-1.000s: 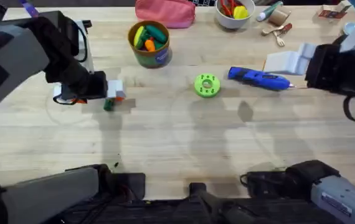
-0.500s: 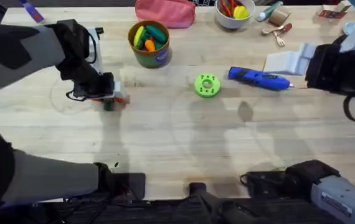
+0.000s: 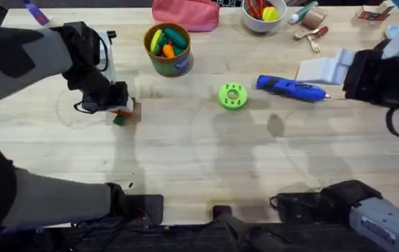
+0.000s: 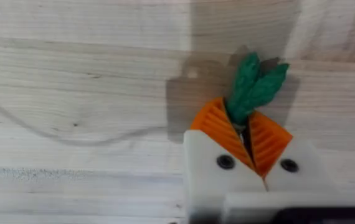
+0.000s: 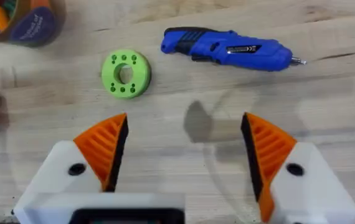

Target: Pick up the gripper from the table and insert it into the empty holder that is missing its gripper. Then pick up a screw, insert it into the mounting hole, and use the screwdriver to tighten it. Finally, clean up the table by picking up the vegetable and placing it into the bucket.

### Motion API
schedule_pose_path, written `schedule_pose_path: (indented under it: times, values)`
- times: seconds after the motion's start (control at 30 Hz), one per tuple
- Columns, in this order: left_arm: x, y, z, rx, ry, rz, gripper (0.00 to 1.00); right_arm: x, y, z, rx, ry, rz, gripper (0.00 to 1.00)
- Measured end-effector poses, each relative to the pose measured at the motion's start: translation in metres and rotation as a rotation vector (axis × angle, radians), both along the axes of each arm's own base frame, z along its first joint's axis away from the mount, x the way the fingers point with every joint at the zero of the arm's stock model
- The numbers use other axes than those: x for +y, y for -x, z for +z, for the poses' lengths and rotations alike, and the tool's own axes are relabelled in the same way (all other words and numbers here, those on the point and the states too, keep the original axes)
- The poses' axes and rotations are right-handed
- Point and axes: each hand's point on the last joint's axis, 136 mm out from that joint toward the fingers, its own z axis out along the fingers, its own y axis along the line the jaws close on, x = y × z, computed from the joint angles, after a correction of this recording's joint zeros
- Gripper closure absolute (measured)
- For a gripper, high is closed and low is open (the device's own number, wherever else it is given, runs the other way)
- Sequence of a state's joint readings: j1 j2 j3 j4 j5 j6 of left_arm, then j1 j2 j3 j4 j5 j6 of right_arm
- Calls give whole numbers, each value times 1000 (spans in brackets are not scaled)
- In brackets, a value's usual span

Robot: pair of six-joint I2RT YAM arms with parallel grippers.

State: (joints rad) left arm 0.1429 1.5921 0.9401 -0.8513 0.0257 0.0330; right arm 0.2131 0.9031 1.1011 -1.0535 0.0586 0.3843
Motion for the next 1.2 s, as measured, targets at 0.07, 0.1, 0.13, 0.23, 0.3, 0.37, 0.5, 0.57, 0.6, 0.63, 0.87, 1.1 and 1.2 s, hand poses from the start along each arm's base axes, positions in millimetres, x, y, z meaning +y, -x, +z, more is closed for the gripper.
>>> schedule_pose_path:
  times: [0.07,0.1,0.13,0.23,0.3,0.37,0.5,0.57,0.6,0.63,0.87,1.1,1.2]
  values:
    - [0,1,0,3,1,1,979,0,0,0,0,0,0,8]
    - [0,3,1,16,3,3,979,0,0,0,0,0,0,8]
    - [-1,5,3,30,5,4,979,0,0,0,1,0,0,8]
    - [-1,4,11,50,8,6,979,0,0,0,1,0,0,7]
    - [1,-5,22,28,4,7,979,0,0,0,0,0,0,8]
    - [3,-18,36,-21,-2,7,979,0,0,0,0,0,0,7]
    - [4,-31,78,-138,-19,7,979,0,0,0,1,0,0,7]
    - [5,-32,102,-207,-28,7,980,0,0,0,1,0,0,7]
    - [5,-33,115,-244,-34,7,980,0,0,0,0,0,0,7]
    - [5,-33,128,-285,-39,7,980,0,0,0,0,0,0,7]
    - [-11,-38,186,-461,13,-25,980,0,0,0,0,0,0,7]
    - [-75,-67,184,-466,97,-209,980,0,0,0,1,0,0,7]
    - [-105,-87,177,-454,123,-288,980,0,0,0,0,0,0,7]
